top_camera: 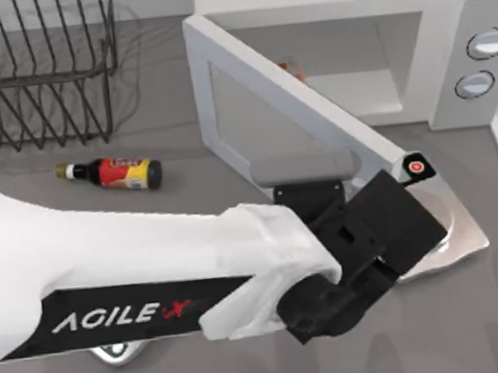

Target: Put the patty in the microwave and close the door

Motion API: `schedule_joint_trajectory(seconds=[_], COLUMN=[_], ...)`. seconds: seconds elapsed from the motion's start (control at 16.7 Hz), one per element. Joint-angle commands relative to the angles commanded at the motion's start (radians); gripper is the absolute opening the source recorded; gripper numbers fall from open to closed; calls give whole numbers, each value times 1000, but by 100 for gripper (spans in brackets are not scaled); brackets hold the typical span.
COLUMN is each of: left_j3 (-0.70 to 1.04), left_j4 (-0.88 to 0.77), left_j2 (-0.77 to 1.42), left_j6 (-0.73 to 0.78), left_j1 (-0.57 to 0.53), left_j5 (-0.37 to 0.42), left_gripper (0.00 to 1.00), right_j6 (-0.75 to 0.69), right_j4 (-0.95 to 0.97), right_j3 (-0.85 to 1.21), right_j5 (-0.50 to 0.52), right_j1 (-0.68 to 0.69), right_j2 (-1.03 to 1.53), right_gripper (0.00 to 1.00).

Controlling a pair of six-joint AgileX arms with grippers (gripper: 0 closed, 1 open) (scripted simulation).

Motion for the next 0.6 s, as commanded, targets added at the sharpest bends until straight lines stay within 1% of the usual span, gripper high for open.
schedule_joint_trajectory(seconds=[0.12, 0.24, 0.6], left_j3=[15, 72, 394], left_j4=[-12, -48, -195], left_j2=[16, 67, 265], left_j6=[-4, -20, -104], left_j1=[-4, -19, -88], left_j5=[-5, -16, -36], left_gripper=[0, 0, 0], right_j6=[0, 0, 0], right_j4=[0, 0, 0], right_j3=[0, 0, 0], right_j5=[0, 0, 0], right_j1=[0, 0, 0], right_j2=[0, 0, 0], right_gripper=[100, 100, 100])
